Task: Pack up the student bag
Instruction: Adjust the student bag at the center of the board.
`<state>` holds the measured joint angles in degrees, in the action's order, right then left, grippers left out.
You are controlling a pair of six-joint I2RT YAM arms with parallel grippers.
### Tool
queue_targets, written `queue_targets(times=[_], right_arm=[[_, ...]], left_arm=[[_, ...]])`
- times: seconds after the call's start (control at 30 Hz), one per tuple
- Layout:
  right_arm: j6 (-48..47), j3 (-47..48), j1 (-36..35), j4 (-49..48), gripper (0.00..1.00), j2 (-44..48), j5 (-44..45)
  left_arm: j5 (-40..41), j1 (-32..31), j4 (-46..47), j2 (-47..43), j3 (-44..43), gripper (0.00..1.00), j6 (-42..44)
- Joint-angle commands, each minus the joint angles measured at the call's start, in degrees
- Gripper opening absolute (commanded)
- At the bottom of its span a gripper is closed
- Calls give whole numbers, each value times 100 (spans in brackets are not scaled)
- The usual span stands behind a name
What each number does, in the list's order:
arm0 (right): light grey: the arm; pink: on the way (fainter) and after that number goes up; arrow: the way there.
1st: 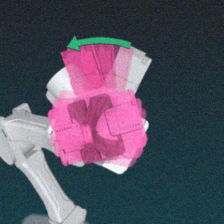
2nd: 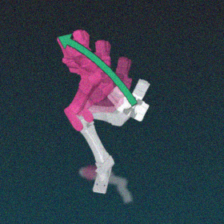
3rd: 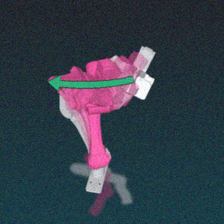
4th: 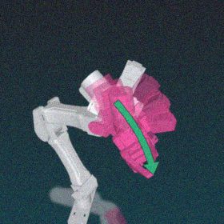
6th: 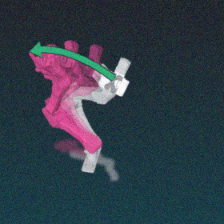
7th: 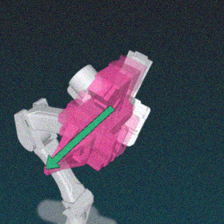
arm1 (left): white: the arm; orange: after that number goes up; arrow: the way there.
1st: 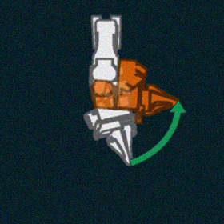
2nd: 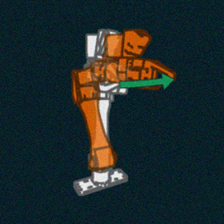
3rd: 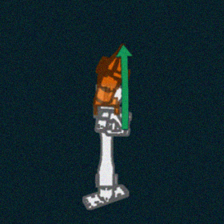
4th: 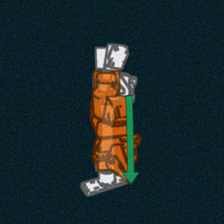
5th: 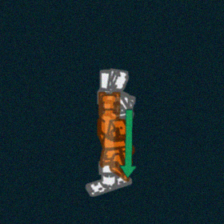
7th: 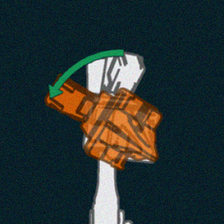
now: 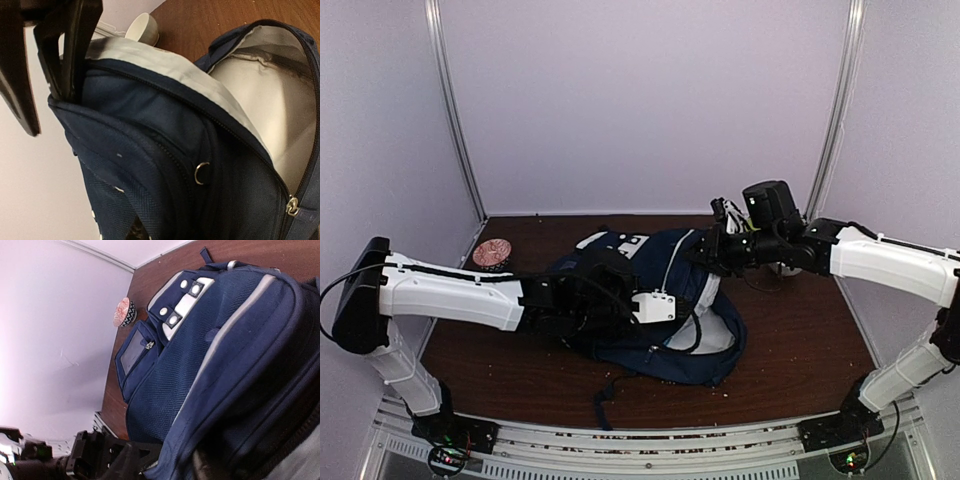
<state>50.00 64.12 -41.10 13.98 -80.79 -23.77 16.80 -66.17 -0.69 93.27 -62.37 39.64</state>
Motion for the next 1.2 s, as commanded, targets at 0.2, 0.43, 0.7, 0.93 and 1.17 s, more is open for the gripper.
queue_targets(times=[0.2, 0.43, 0.7, 0.93, 1.17], right_arm=[[-1027, -524, -21, 878, 58, 1396, 2040], [-800, -635, -370, 964, 58, 1333, 2845], [-863, -156, -534, 1061, 57, 638, 3293], [-978, -34, -553, 1525, 50, 186, 3685], [-866, -1195, -366, 1646, 45, 1276, 3986]], left_arm=[[488, 87, 454, -117, -29, 0, -658], [637, 78, 508, 53, -164, 0, -877], [658, 69, 585, 87, -239, 0, -997], [743, 69, 701, -2, -171, 0, -1054], [1039, 69, 923, -70, 19, 0, -1009]])
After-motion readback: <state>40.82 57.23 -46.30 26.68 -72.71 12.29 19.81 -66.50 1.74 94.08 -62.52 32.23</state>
